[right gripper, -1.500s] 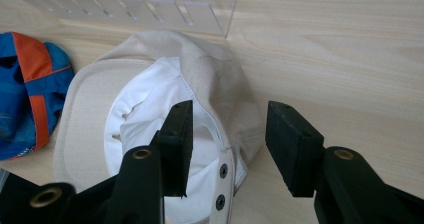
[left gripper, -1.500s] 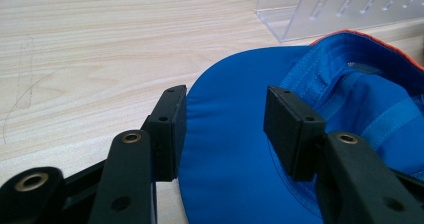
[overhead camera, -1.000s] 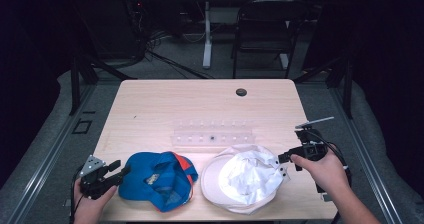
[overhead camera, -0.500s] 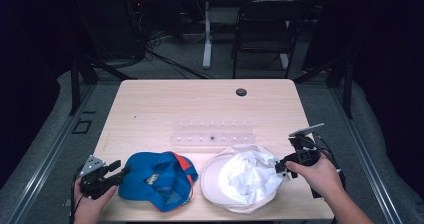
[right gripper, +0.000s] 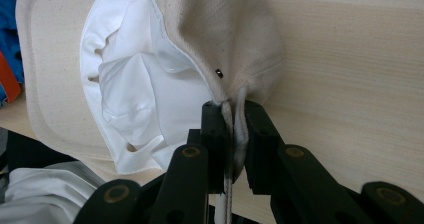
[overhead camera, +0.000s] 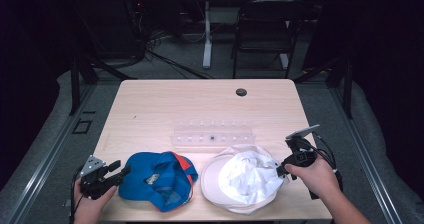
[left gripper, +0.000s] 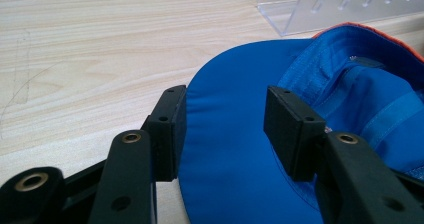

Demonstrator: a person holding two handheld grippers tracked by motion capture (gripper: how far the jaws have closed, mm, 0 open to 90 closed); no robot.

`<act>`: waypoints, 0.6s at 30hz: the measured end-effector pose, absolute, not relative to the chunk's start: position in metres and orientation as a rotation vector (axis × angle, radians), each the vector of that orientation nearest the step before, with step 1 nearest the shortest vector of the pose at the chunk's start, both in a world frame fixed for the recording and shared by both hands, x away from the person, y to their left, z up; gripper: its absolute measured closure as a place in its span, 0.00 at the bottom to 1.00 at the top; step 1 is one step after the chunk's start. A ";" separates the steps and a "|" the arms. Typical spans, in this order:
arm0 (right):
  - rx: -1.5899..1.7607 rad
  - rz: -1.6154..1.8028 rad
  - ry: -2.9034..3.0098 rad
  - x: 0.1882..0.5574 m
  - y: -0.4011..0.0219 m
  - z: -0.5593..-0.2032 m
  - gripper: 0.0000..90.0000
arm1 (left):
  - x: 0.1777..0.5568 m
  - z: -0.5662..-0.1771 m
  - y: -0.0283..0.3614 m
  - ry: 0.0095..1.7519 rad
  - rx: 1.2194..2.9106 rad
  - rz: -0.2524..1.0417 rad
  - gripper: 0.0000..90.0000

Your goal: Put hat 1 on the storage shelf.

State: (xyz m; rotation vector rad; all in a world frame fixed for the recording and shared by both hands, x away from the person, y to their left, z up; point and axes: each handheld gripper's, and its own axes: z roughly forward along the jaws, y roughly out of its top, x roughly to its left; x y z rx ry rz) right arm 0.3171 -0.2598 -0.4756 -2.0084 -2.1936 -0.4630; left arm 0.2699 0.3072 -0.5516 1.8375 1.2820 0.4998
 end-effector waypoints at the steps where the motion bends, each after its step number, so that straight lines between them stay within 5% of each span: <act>1: -2.001 -0.463 -2.198 0.317 -0.259 -0.475 0.91 | 0.270 -0.552 0.307 1.282 1.839 0.498 0.58; 18: -1.940 -0.389 -2.186 0.323 -0.253 -0.466 0.91 | 0.270 -0.551 0.307 1.280 1.840 0.499 0.58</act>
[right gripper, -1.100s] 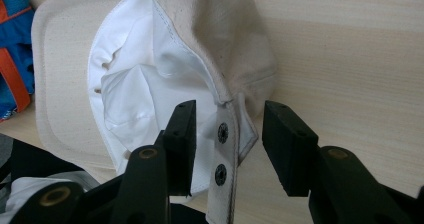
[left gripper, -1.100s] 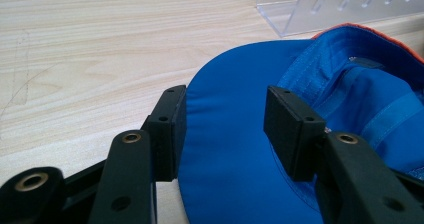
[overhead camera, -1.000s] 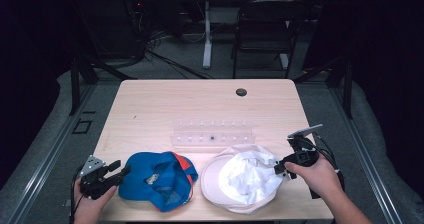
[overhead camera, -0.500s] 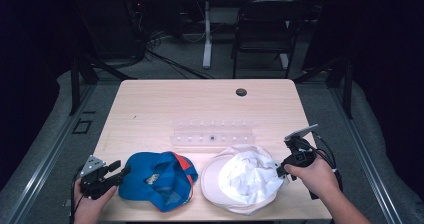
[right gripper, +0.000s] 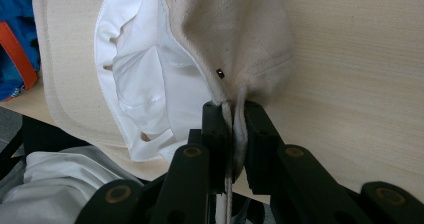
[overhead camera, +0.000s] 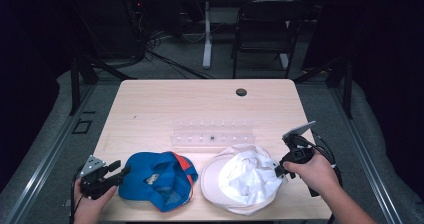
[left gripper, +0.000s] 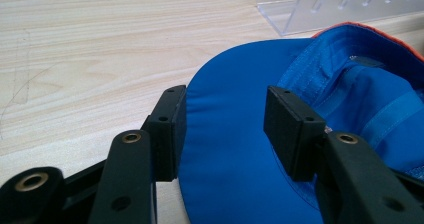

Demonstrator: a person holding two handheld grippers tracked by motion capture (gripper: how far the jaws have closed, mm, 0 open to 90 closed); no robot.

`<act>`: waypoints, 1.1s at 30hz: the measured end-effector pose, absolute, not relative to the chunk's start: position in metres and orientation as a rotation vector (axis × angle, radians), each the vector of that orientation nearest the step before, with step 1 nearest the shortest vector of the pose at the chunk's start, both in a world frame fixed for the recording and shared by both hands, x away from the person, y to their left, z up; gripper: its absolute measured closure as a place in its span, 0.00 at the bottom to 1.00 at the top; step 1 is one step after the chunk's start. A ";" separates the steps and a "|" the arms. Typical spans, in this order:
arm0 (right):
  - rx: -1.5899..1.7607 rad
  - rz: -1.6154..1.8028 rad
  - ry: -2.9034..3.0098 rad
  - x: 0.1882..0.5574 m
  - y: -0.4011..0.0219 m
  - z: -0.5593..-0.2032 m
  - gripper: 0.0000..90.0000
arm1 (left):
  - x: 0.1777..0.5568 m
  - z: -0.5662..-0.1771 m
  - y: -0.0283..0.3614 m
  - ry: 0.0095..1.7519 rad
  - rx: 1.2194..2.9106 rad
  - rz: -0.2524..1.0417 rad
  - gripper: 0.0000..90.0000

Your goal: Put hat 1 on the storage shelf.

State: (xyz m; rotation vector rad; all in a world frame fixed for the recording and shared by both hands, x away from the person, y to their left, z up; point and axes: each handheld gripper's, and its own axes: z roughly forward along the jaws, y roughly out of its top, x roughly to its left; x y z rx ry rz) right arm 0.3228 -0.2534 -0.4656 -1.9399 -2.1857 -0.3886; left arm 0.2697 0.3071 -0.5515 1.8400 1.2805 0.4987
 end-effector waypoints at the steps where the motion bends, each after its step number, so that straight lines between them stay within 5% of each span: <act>1: -1.937 -0.386 -2.186 0.323 -0.253 -0.465 0.91 | 0.270 -0.552 0.307 1.280 1.839 0.499 0.58; 33: -1.907 -0.421 -2.105 0.330 -0.247 -0.432 0.91 | 0.270 -0.552 0.306 1.279 1.842 0.494 0.58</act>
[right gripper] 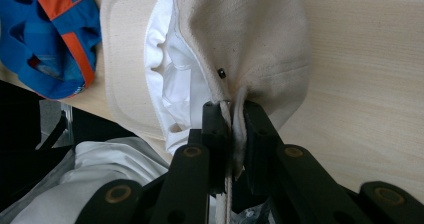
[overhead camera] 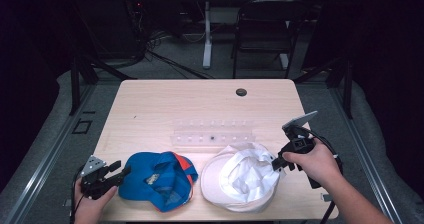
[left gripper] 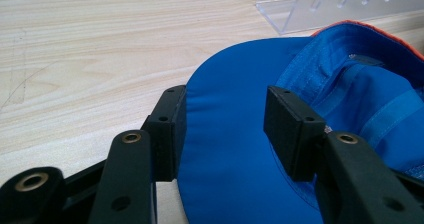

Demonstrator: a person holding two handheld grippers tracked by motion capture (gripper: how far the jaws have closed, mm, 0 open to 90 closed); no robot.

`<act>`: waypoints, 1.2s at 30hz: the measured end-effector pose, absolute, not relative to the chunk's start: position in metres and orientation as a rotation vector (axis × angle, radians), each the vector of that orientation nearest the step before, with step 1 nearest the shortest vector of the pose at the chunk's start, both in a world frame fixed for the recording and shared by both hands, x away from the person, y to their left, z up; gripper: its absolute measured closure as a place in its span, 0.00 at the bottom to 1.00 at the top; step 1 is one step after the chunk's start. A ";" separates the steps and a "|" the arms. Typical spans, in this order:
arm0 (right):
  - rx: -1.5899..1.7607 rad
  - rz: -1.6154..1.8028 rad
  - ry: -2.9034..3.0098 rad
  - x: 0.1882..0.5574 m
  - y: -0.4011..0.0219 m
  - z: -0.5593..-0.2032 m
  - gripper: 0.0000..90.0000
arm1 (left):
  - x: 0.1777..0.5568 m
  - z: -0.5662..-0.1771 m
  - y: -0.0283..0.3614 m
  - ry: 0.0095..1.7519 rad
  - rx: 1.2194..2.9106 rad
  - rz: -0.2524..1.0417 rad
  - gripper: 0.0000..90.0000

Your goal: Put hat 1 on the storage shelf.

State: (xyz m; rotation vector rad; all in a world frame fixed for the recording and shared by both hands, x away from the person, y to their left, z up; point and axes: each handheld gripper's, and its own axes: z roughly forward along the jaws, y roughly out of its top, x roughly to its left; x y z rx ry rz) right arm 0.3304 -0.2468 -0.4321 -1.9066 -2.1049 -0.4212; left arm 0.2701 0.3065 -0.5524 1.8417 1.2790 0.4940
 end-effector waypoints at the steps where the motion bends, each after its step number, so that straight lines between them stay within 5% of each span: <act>1: -1.900 -0.425 -2.106 0.331 -0.247 -0.430 0.91 | 0.270 -0.552 0.307 1.280 1.841 0.494 0.58; 36: -1.707 -0.756 -1.786 0.329 -0.249 -0.368 0.91 | 0.269 -0.552 0.307 1.280 1.835 0.500 0.58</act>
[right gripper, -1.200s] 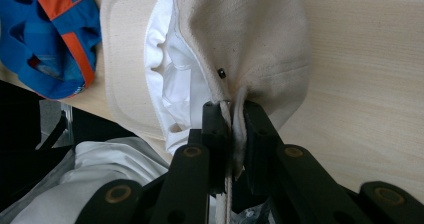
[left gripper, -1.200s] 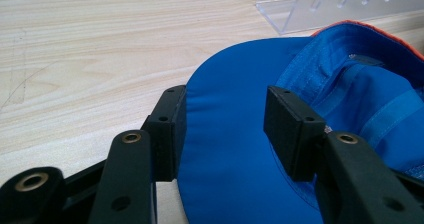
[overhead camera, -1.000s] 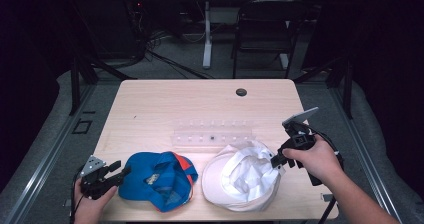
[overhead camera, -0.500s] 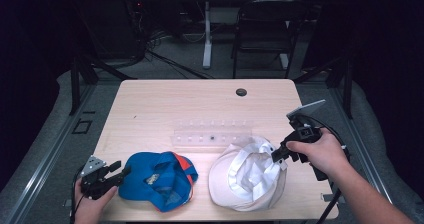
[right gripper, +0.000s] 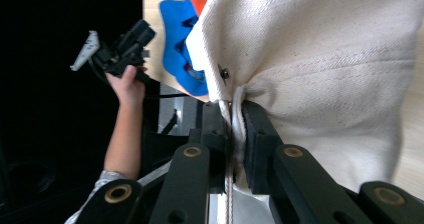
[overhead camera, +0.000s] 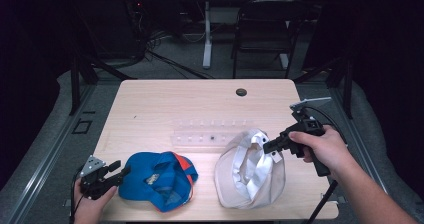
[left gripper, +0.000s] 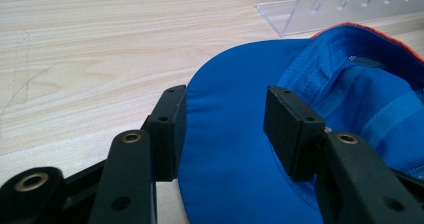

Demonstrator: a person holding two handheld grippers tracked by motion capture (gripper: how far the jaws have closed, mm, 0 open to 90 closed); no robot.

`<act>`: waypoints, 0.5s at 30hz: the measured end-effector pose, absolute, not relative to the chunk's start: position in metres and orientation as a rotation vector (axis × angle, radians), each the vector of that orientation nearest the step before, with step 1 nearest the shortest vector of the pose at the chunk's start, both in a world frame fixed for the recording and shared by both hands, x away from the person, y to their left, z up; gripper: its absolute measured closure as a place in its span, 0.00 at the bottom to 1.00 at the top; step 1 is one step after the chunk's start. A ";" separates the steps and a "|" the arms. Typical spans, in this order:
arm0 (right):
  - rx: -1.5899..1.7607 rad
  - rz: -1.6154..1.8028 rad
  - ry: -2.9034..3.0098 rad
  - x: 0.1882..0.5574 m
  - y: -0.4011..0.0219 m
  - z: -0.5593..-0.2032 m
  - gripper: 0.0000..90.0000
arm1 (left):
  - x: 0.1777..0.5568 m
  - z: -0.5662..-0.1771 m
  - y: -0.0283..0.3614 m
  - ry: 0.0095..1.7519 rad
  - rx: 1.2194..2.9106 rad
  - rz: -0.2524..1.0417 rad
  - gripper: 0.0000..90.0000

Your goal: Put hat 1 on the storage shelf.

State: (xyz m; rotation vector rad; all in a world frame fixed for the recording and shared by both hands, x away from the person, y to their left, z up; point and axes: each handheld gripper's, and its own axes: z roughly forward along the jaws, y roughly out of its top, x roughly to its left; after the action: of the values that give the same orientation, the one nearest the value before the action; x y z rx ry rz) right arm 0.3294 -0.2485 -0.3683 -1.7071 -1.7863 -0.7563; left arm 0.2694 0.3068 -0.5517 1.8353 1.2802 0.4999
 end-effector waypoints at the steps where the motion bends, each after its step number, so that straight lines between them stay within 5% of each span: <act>1: -1.707 -0.756 -1.786 0.329 -0.249 -0.368 0.91 | 0.269 -0.552 0.307 1.280 1.835 0.500 0.58; 15: -1.653 -0.866 -1.730 0.326 -0.260 -0.359 0.91 | 0.269 -0.552 0.304 1.268 1.833 0.507 0.58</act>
State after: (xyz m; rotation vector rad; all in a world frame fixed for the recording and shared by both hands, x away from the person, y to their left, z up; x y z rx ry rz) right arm 0.3262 -0.2600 -0.3588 -1.6527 -1.7297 -0.8657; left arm 0.2689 0.3043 -0.5519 1.8331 1.2675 0.5071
